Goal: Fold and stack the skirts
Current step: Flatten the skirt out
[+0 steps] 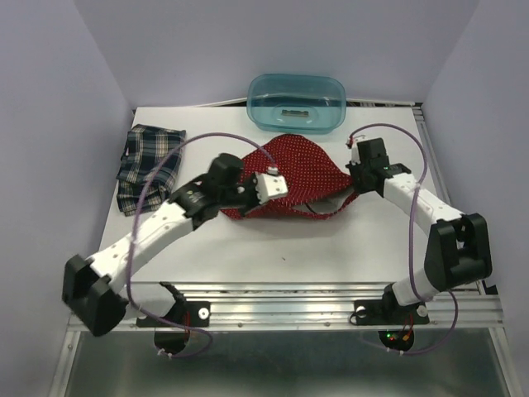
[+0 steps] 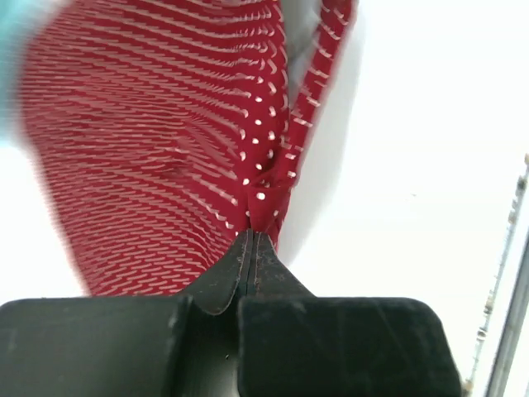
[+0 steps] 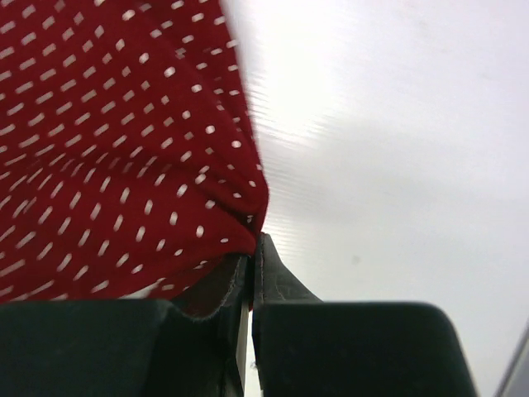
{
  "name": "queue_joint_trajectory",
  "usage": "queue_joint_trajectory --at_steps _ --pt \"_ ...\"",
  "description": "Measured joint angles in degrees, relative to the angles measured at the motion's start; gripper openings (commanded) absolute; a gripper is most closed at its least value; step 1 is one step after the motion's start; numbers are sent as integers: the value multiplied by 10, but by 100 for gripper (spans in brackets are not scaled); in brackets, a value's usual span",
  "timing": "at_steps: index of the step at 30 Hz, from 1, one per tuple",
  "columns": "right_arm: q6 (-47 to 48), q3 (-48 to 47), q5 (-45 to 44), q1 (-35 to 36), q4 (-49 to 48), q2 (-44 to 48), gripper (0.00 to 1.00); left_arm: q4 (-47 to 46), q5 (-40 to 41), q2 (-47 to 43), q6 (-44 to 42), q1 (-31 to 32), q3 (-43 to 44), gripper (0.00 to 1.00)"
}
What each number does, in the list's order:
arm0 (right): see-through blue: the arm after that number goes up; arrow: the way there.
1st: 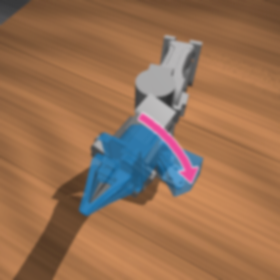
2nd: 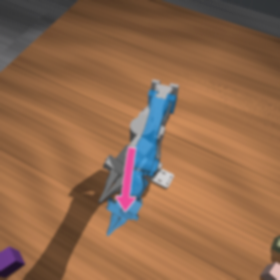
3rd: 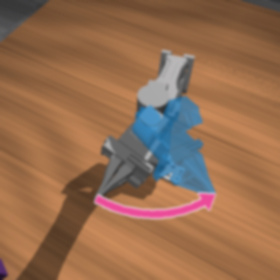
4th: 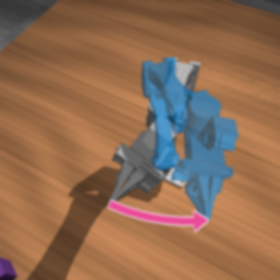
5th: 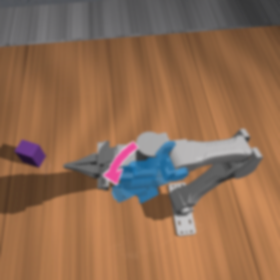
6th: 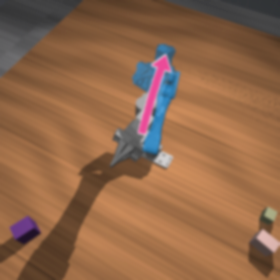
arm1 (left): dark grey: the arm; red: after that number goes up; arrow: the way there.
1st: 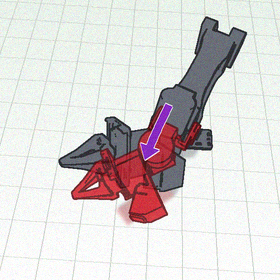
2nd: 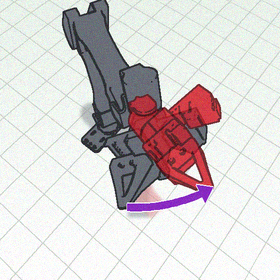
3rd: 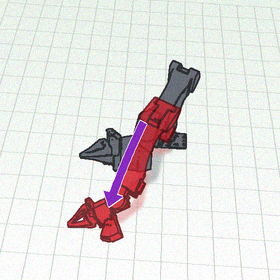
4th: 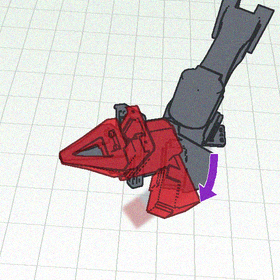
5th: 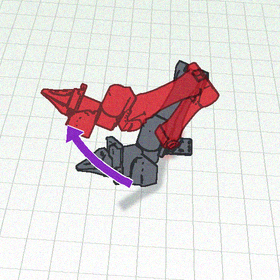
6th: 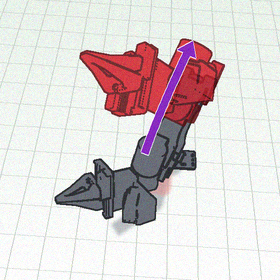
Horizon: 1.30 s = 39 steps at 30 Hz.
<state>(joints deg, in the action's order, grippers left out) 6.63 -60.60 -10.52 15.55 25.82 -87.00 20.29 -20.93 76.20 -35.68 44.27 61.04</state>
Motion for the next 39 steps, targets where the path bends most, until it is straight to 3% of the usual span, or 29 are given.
queue_joint_trajectory --at_steps 4,7,10,15,16,18,19,22,24,27,30,35,39 --pt "11 11 1 -64 14 34 1 -5 -61 -143 -22 -101 -20 0" --pt "12 15 2 -83 40 52 1 16 -108 -181 -58 -151 -49 0" --pt "6 14 30 -83 69 52 1 29 -135 -178 -72 -177 -76 0" --pt "-11 -4 86 -83 113 6 1 27 -167 -79 -72 -247 -87 0" --pt "-15 -12 99 -83 117 -12 1 30 -175 -60 -73 -259 -84 14" --pt "-18 -19 110 -83 118 -35 1 32 -187 -18 -79 -273 -76 29" --pt "-20 -19 112 -83 118 -44 1 35 -192 -7 -76 -273 -73 41" --pt "-22 -19 112 -83 119 -53 1 26 -173 17 -75 -226 -63 60" --pt "-23 -19 107 -83 118 -52 1 -3 -136 22 -63 -156 -60 74" --pt "-28 -19 98 -83 115 -52 1 -40 -96 44 -34 -73 -38 75" --pt "-38 -19 87 -83 110 -52 1 -85 -35 139 14 -6 49 75" --pt "-50 -17 75 -83 105 -52 1 -125 33 294 72 55 194 73" --pt "-54 -14 73 -83 100 -52 1 -144 45 370 99 82 254 73"
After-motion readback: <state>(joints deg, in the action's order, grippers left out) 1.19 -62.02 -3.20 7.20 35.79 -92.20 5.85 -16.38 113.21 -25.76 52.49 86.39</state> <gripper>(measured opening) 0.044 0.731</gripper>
